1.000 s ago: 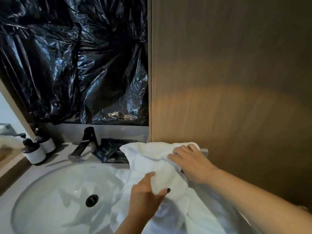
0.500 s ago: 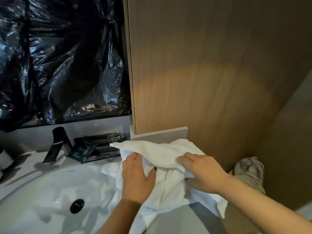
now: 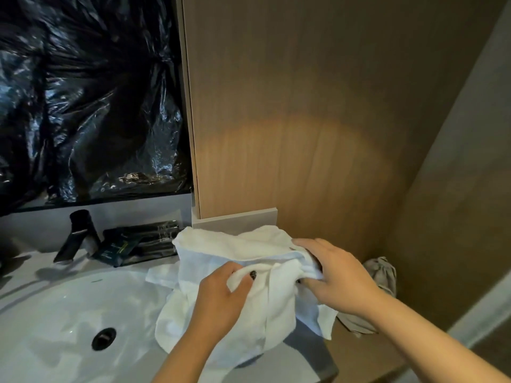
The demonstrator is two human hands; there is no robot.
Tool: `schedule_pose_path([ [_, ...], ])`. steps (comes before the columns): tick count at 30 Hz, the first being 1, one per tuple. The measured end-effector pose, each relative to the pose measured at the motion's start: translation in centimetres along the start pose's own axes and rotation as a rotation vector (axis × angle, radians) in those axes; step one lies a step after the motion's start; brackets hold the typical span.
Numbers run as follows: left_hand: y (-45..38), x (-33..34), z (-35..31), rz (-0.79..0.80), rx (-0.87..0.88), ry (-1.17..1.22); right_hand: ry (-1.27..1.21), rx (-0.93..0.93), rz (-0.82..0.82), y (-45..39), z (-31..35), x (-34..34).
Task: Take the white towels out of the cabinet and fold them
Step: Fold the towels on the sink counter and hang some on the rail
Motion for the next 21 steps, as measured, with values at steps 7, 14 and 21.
schedule_pose_path([
  [7, 5.8, 3.9, -5.8, -0.181, 0.006, 0.126, -0.192, 0.036, -0.172, 7.3, -0.7, -4.0],
  [14, 13.0, 11.9, -11.0, 0.058, 0.109, 0.002, -0.656, 0.191, -0.252, 16.0, -4.2, -3.9],
  [21, 18.6, 14.3, -11.1, 0.037, 0.105, 0.019, -0.82, 0.237, -0.182, 21.4, -5.0, -0.3],
])
Point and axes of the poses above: each hand's wrist, its own y-axis away from the middle knuckle, its own x-axis out of the palm, z = x × y, the point moved 9 cm from there along -y, towards the middle knuckle, and after that the axes turned 9 degrees about z, right-handed, at the moved point
